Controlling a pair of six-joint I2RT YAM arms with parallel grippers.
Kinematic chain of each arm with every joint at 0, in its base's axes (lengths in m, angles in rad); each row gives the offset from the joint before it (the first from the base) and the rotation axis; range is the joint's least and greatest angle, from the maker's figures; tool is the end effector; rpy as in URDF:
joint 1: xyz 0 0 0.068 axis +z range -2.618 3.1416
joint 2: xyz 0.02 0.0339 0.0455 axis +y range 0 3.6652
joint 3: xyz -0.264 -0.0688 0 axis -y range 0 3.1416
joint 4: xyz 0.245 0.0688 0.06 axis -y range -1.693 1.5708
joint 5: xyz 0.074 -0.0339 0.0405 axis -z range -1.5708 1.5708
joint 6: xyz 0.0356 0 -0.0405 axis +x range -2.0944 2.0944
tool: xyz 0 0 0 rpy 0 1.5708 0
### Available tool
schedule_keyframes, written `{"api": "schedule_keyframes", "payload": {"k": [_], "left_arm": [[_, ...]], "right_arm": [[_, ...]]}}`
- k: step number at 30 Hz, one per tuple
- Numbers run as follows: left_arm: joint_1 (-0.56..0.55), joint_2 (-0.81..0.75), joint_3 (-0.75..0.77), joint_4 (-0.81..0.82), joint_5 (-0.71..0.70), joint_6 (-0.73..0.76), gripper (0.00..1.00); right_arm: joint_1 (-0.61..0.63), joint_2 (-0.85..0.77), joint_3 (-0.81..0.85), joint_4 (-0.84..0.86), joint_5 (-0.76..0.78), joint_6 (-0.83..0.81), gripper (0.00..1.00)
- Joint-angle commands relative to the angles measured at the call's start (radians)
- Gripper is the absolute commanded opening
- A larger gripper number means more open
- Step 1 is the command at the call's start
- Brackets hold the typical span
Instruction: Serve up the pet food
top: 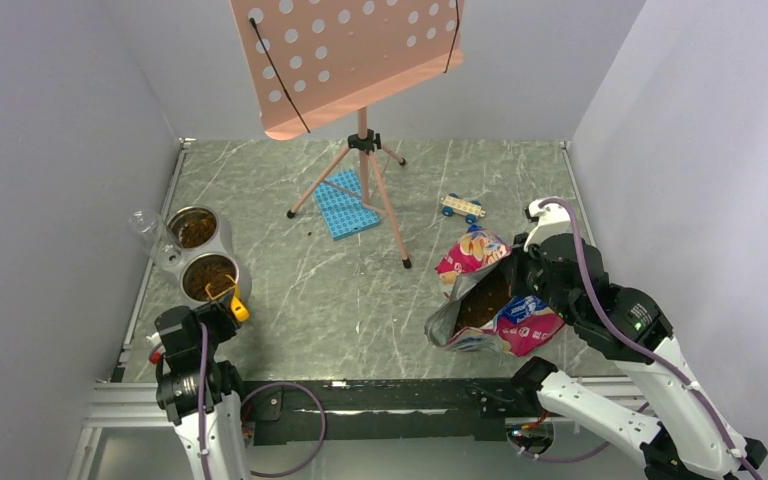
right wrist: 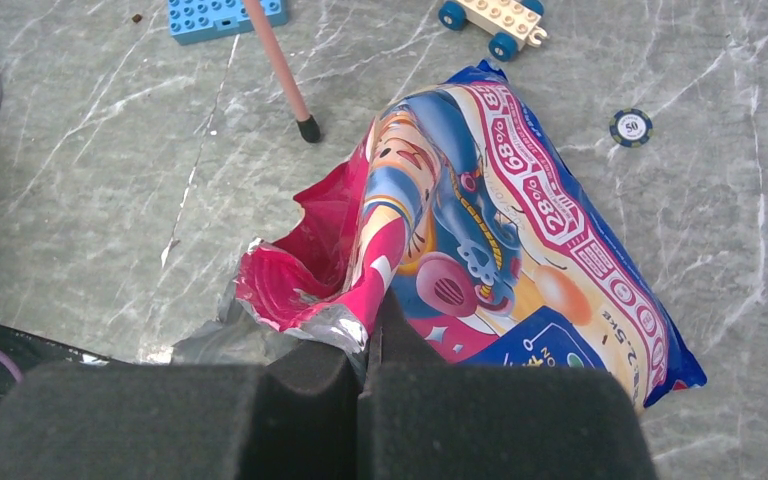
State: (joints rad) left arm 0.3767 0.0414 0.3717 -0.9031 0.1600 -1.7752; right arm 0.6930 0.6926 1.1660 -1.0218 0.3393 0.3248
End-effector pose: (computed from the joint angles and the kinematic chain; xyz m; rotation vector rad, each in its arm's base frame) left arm 0.0581 0.0169 0.2015 -1.9769 1.1810 -0.9482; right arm 0.0840 0.0543 0.3911 -0.1848 2.0869 0.2580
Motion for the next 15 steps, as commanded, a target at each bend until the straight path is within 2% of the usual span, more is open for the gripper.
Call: {"api": "schedule_keyframes", "payload": {"k": [1,15], "left_arm": [[0.005,0.058,0.03,-0.046,-0.072,-0.109,0.0],[0.006,0.318,0.159,-0.093,-0.085,-0.079,0.0]], "right_arm": [[0.002,-0.044,0.058,0.154,0.056,0.003,0.0],[0.002,-0.055,0.054,0.145,0.083,0.002,0.0]]}}
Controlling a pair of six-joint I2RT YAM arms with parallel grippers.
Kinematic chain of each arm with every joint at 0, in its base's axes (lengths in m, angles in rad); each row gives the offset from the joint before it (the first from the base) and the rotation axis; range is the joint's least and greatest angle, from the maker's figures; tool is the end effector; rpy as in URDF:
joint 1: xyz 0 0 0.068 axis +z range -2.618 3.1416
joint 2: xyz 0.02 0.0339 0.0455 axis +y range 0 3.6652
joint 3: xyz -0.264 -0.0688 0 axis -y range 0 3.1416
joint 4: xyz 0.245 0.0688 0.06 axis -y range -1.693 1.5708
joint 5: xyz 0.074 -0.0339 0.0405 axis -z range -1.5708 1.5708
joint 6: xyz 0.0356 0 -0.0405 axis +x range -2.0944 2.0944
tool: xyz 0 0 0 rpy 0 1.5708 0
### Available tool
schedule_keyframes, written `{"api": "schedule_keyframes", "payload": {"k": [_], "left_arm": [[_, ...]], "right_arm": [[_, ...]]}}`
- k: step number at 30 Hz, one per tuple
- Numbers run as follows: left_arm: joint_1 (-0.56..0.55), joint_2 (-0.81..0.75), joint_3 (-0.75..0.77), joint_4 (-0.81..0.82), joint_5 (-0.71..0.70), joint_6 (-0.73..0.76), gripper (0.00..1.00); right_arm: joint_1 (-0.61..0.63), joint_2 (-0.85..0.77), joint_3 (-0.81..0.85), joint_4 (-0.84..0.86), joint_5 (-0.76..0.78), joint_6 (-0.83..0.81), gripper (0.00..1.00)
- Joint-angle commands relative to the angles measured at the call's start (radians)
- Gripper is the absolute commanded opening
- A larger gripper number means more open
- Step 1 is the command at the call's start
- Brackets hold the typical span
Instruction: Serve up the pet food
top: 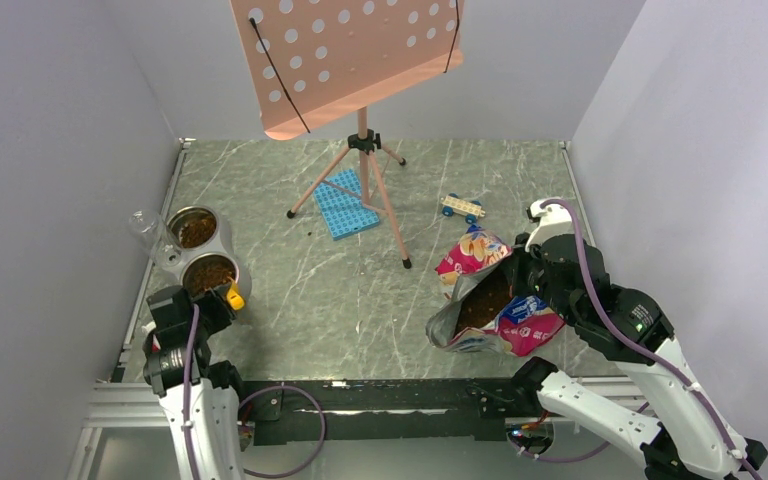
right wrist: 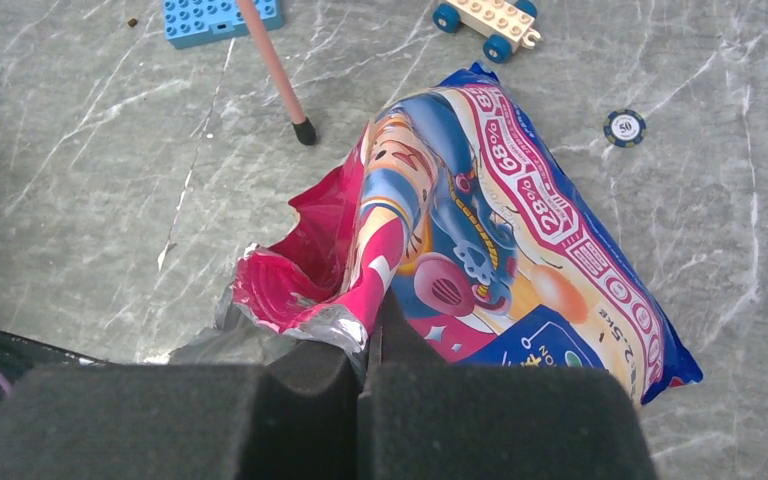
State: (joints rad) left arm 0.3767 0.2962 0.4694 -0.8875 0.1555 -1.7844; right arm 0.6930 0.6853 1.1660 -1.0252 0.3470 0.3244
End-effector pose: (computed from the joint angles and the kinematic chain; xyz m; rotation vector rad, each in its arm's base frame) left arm 0.0773 0.0247 0.2204 -2.1154 1.2275 -0.8673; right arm 0.0824 0.0527 0.3914 -0.1792 2.0817 0.2524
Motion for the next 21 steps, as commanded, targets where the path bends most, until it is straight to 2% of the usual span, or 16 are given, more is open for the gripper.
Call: {"api": "schedule_keyframes", "payload": {"k": [1,13,21], "left_arm": [[0.007,0.08,0.071,-0.111,-0.084,-0.068,0.0],[0.008,0.317,0.225,-0.219,-0.066,-0.055,0.0],[0.02,0.45,0.372,-0.292,-0.114,0.012,0.0]], "right_arm": [[0.002,-0.049,0.054,0.148,0.077,0.002,0.0],[0.002,-0.054,0.048,0.146,0.089,0.002,0.0],[0.002,-0.057,0.047,0.15,0.09,-0.001,0.0]]}}
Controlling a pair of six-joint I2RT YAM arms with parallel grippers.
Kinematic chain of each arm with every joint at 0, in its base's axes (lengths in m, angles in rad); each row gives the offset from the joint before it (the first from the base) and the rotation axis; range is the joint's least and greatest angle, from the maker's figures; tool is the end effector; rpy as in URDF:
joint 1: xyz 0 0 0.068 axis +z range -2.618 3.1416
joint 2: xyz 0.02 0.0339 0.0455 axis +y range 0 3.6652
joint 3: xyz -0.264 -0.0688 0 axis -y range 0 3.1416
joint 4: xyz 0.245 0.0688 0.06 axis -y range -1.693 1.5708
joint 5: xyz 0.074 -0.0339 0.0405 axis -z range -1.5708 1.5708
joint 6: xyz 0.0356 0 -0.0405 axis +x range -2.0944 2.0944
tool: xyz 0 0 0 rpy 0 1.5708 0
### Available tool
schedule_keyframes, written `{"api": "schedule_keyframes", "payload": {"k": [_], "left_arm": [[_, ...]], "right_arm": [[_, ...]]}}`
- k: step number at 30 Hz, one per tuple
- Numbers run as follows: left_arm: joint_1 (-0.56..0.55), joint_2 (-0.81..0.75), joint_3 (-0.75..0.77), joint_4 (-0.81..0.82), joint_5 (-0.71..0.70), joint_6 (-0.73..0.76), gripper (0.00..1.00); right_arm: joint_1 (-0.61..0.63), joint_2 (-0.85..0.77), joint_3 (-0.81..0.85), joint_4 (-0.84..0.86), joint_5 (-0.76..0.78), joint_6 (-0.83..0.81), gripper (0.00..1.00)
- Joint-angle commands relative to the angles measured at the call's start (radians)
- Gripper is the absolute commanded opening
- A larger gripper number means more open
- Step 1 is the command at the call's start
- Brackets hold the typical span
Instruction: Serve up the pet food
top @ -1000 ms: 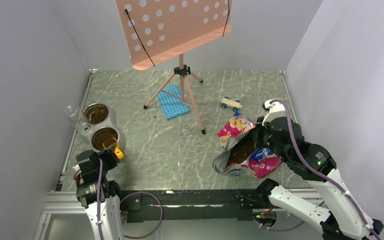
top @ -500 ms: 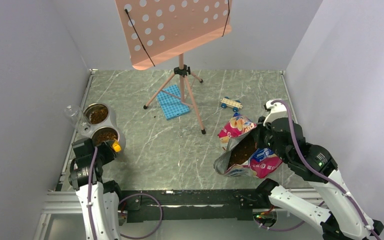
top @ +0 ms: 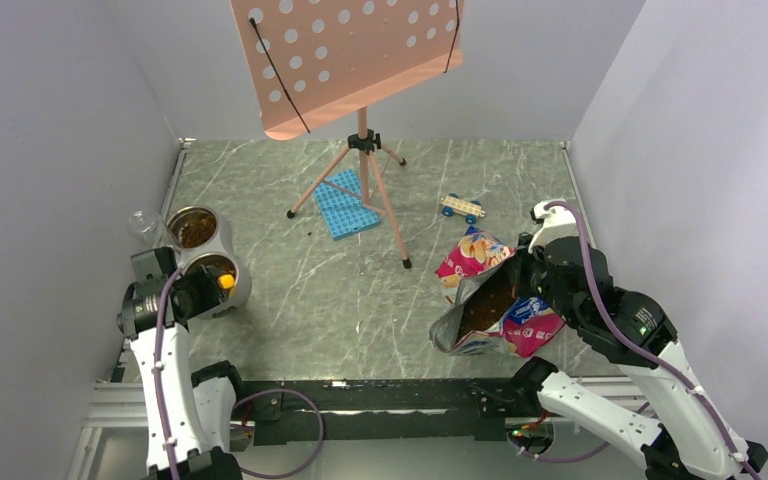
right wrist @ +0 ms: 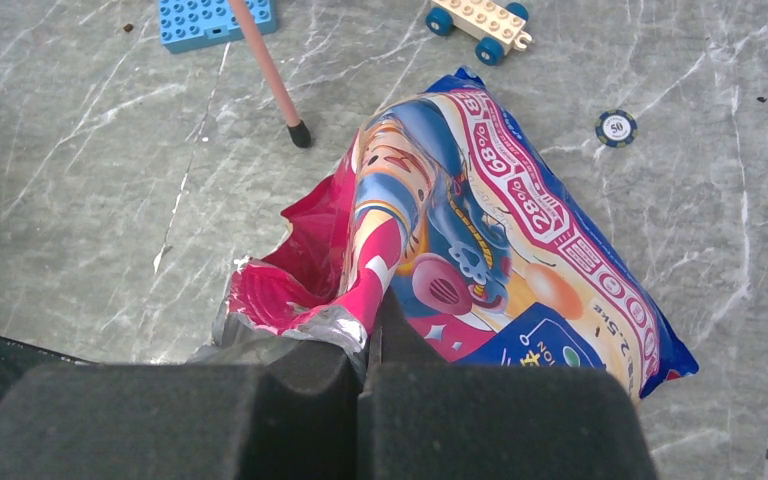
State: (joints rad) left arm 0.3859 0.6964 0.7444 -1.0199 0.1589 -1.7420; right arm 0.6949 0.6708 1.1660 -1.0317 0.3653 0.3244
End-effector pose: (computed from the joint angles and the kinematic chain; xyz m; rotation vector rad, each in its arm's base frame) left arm 0.1141 0.0403 0.2644 -2.3192 1.3633 -0.6876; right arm 0.0791 0.0494 0.3920 -0.1672 2.0705 0.2402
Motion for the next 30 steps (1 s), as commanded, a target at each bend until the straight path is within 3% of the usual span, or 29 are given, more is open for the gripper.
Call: {"api": "schedule_keyframes", "payload": {"k": [1,10,19,23,28,30], "left_arm": [[0.012,0.068,0.117,-0.171,-0.125,-0.019,0.0],[0.051,0.217,0.244,-0.294,-0.082,0.062,0.0],[0.063,0.232,0.289,-0.293,-0.033,0.106,0.0],[0.064,0.258,0.35,-0.3,0.017,0.225,0.0],[0.05,0.243,0.312,-0.103,0.172,0.521,0.0],[-0.018,0.21,0.258,0.003,0.223,0.598,0.0]], "right_arm": [[0.0,-0.043,0.047,0.155,0.072,-0.001,0.0],[0.0,-0.05,0.049,0.151,0.071,0.005,0.0],[0.0,-0.054,0.05,0.154,0.067,0.011,0.0],[0.0,-0.05,0.053,0.158,0.061,0.01,0.0],[0.0,-0.041,0.054,0.172,0.063,0.002,0.0],[0.0,-0.035,0.055,0.175,0.063,-0.001,0.0]]}}
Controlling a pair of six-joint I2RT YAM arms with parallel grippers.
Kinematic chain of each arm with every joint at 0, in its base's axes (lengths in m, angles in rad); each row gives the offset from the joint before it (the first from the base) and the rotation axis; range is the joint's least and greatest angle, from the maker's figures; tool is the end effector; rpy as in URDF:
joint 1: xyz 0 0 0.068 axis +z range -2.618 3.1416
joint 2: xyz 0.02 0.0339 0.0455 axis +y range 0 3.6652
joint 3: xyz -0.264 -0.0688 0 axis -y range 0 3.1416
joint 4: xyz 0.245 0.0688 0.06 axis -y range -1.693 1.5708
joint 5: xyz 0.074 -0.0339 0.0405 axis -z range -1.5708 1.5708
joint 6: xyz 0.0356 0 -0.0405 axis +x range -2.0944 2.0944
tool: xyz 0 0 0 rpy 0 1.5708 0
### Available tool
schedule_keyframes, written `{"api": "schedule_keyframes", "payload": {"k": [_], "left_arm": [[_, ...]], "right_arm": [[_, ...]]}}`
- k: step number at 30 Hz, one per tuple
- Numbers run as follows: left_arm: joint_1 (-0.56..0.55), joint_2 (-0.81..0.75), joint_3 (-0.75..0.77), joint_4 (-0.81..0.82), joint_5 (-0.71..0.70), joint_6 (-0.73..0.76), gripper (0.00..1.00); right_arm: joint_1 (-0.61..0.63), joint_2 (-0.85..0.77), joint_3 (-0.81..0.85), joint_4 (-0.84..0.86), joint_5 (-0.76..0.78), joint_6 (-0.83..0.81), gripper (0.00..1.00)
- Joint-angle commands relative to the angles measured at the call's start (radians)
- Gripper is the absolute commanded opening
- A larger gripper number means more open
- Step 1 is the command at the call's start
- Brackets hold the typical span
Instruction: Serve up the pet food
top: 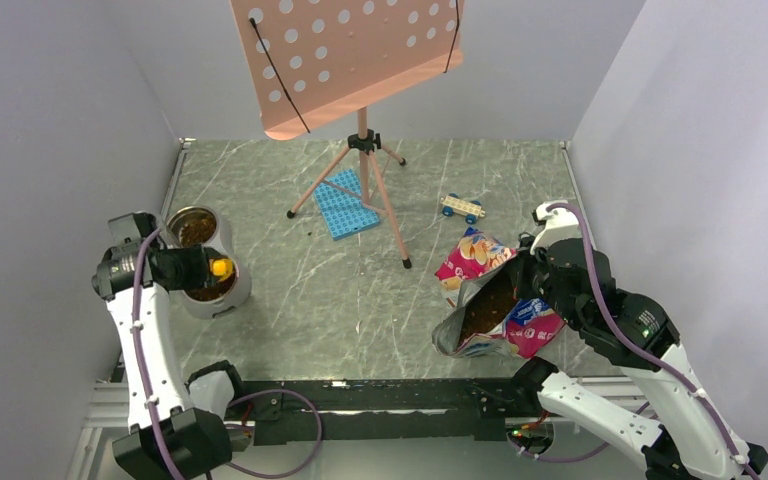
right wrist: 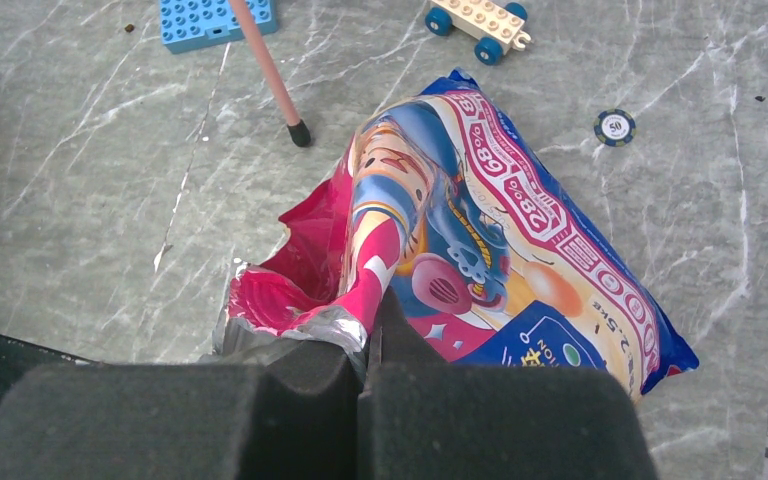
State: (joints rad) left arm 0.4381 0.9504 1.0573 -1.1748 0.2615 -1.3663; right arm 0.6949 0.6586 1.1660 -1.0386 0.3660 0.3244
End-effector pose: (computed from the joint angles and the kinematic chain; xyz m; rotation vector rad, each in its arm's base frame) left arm 0.1451 0.0578 0.3191 -2.0907 1.7694 -0.6367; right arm 0.0763 0.0470 0.3922 -0.1651 2.0658 0.2425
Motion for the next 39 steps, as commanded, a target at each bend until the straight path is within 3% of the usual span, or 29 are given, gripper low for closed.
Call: {"api": "schedule_keyframes", "payload": {"k": [1,9,12,17,23,28,32,35,37,39], "left_arm": [[-0.112,-0.057,-0.08,0.188,0.129,0.247,0.0],[-0.717,-0.106,-0.331,0.632,0.08,0.205,0.0],[-0.826,-0.07,-0.414,0.795,0.09,0.234,0.0],[-0.786,0.004,-0.372,0.706,0.001,0.409,0.0],[-0.504,0.17,-0.367,0.751,0.204,0.64,0.0],[-0.442,0.361,-0.31,0.663,0.268,0.803,0.02],[-0.441,0.385,-0.321,0.653,0.261,0.816,0.21],[-0.441,0.36,-0.311,0.59,0.172,0.806,0.44],[-0.441,0.33,-0.3,0.551,0.122,0.801,0.54],[-0.441,0.293,-0.286,0.508,0.073,0.792,0.73]], "right_arm": [[0.0,-0.02,0.055,0.185,0.062,-0.001,0.0],[0.001,0.006,0.074,0.186,0.051,0.008,0.0],[0.0,0.013,0.086,0.178,0.056,0.019,0.0],[0.0,0.013,0.103,0.151,0.063,0.048,0.0],[0.0,0.013,0.107,0.129,0.063,0.09,0.0],[0.0,0.02,0.102,0.119,0.063,0.116,0.0],[0.0,0.03,0.105,0.114,0.05,0.126,0.0],[0.0,0.047,0.11,0.108,0.025,0.123,0.0],[0.001,0.058,0.109,0.111,0.002,0.12,0.0],[0.0,0.075,0.111,0.113,-0.02,0.111,0.0]]}}
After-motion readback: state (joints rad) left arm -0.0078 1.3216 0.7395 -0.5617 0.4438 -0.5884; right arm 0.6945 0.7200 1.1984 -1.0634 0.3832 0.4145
